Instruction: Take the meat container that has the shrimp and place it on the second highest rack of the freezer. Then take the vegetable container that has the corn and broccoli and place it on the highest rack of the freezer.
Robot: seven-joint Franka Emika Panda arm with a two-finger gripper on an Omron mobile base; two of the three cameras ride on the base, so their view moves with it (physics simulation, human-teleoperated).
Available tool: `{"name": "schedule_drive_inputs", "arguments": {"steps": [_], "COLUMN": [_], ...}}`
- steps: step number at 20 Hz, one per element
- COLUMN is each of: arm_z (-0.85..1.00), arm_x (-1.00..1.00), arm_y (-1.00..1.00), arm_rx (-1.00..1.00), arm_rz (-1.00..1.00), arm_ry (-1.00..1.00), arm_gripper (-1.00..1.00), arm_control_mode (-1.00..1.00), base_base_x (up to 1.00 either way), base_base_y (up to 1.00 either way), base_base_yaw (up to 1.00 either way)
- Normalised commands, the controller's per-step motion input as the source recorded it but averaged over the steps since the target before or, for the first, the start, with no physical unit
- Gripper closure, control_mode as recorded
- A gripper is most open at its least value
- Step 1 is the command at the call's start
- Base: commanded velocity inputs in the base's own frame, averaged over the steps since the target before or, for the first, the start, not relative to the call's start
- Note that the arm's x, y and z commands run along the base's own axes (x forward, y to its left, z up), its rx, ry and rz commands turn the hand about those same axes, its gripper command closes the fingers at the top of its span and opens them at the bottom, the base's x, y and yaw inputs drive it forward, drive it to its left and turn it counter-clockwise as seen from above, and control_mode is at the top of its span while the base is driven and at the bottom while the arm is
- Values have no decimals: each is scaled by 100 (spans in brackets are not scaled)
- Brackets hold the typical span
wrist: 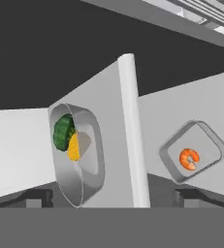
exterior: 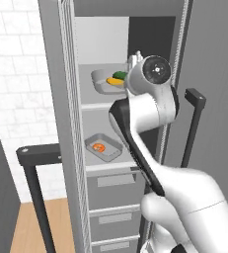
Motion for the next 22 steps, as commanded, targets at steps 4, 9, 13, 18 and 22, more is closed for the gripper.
{"name": "schedule_drive_inputs", "arguments": {"steps": [4, 9, 13, 18, 22], "arm_z": [0, -18, -38, -64, -97], "arm_x": [-100, -97, -67, -35, -2], "arm_y": [-28, -18, -28, -40, -37], "arm_rx": [18, 11, 8, 7, 1], "arm_rz": [-6, -19, -29, -27, -20], "arm_ry": [13, 41, 61, 65, 53], "arm_gripper": [-100, -100, -100, -100, -100], "arm_control_mode": [-100, -100, -100, -100, -100], "base_base_x": [0, 0, 0, 0, 0], "base_base_y": [0, 0, 0, 0, 0], "base_base_yaw": [0, 0, 0, 0, 0]}}
